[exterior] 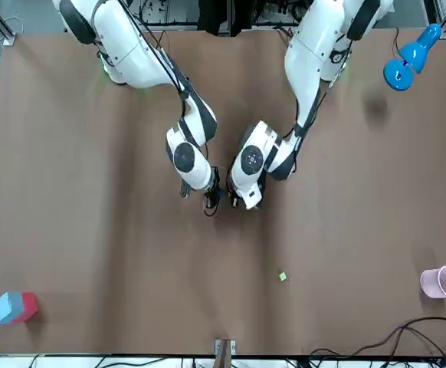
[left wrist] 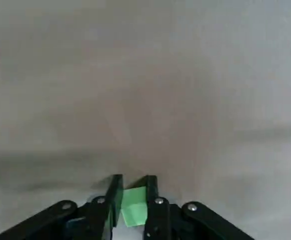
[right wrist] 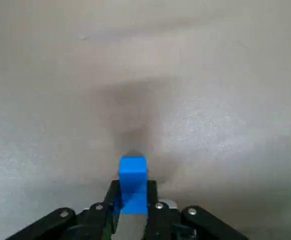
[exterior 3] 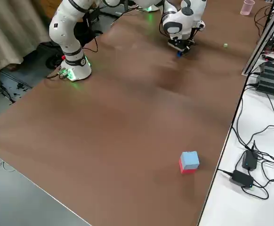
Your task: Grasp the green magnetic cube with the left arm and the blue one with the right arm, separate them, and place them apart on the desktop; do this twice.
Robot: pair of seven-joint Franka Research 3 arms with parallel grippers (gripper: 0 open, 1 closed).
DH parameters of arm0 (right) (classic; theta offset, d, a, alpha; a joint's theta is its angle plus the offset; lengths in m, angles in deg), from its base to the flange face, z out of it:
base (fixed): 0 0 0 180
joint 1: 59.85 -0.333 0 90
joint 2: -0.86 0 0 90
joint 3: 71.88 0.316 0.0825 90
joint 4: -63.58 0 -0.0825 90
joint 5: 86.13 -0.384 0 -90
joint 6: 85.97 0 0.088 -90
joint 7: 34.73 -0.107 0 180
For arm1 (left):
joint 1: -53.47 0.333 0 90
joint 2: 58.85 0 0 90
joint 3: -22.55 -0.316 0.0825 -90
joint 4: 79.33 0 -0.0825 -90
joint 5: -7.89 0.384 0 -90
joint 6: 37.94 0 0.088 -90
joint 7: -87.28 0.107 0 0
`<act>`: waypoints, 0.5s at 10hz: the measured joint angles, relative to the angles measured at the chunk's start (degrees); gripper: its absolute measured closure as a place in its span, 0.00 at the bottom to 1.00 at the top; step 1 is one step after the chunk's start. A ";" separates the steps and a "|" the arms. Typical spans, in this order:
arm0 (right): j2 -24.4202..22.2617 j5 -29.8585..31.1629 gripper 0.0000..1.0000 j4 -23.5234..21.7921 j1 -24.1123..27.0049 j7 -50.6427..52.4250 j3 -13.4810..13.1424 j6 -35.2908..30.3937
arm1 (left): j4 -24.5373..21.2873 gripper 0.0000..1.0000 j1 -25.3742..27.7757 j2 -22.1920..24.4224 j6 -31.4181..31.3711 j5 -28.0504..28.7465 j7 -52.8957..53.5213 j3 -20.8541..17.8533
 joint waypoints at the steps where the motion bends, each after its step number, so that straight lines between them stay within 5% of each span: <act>1: -0.37 0.06 0.62 0.09 0.18 0.20 0.01 -0.49 | -0.04 0.76 0.85 0.76 3.26 0.00 2.02 -0.04; 3: -2.11 0.11 0.33 0.74 1.05 0.66 0.13 -3.64 | -2.20 0.76 2.95 4.95 8.07 0.02 5.90 -0.07; 5: -3.76 0.24 0.04 0.91 1.61 1.02 0.45 -4.76 | -9.04 0.76 4.59 12.77 14.76 0.04 10.68 -0.11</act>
